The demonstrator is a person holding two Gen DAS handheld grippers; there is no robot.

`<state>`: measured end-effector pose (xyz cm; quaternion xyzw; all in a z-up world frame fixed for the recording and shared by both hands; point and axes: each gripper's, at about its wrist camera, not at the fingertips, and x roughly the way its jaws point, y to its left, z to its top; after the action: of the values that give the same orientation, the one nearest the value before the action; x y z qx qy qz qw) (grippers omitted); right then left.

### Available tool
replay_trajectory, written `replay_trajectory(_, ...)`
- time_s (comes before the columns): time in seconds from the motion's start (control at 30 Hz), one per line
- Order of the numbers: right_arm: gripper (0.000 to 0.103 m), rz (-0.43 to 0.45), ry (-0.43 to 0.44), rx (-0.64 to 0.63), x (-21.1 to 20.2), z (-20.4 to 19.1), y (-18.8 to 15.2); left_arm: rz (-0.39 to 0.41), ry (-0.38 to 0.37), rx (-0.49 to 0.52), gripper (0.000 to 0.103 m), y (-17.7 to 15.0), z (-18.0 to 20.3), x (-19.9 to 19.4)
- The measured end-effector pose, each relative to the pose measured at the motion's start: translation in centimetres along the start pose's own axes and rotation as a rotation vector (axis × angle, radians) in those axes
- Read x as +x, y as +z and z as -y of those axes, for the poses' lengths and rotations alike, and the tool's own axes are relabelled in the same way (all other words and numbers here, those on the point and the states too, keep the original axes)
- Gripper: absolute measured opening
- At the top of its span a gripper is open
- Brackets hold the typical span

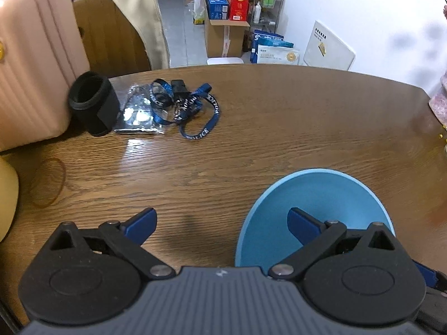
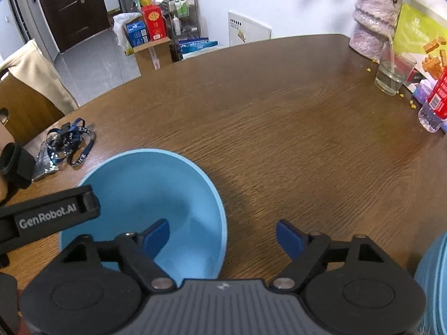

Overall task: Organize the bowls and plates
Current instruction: 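Close the left gripper on the bowl rim while the right gripper grips it too, then carry the bowl with both grippers over the two stacked bowls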

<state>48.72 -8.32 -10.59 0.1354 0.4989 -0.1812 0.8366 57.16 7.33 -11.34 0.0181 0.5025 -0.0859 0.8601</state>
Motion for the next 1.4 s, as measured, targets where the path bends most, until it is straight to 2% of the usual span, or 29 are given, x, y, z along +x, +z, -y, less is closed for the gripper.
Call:
replay_trajectory(0.03,0.074,-0.003,0.002,0.003,0.3,0.0,0.1,-0.002,0.0,0.003,0.096,0.0,0.1,0.2)
replay_trajectory(0.1,0.061,-0.013,0.015,0.013,0.7,0.0,0.2,-0.011,-0.006,0.003,0.088,0.1,0.2,0.6)
replay_trajectory(0.23,0.04,-0.032,0.026,0.019,1.6,0.0,0.3,-0.038,-0.039,-0.009,0.059,0.3,0.2,1.5)
replay_trajectory(0.27,0.034,-0.036,0.031,0.022,1.8,0.0,0.3,-0.043,-0.047,-0.012,0.056,0.3,0.2,1.6)
replay_trajectory(0.33,0.029,-0.042,0.043,0.033,2.0,0.0,0.3,-0.056,-0.07,-0.02,0.04,0.2,0.2,1.9)
replay_trajectory(0.4,0.015,-0.05,0.062,0.051,2.3,0.2,0.2,-0.066,-0.086,-0.021,0.027,0.1,0.4,2.1)
replay_trajectory(0.43,0.014,-0.055,0.072,0.059,2.4,0.2,0.2,-0.07,-0.095,-0.021,0.023,0.1,0.4,2.2)
replay_trajectory(0.83,0.011,-0.039,0.104,0.084,1.8,0.3,-0.4,-0.056,-0.089,-0.027,0.022,0.0,0.1,1.5)
replay_trajectory(1.4,0.01,0.029,0.11,0.104,-2.4,1.4,-1.0,0.004,-0.116,-0.008,0.022,-0.1,1.1,-3.1)
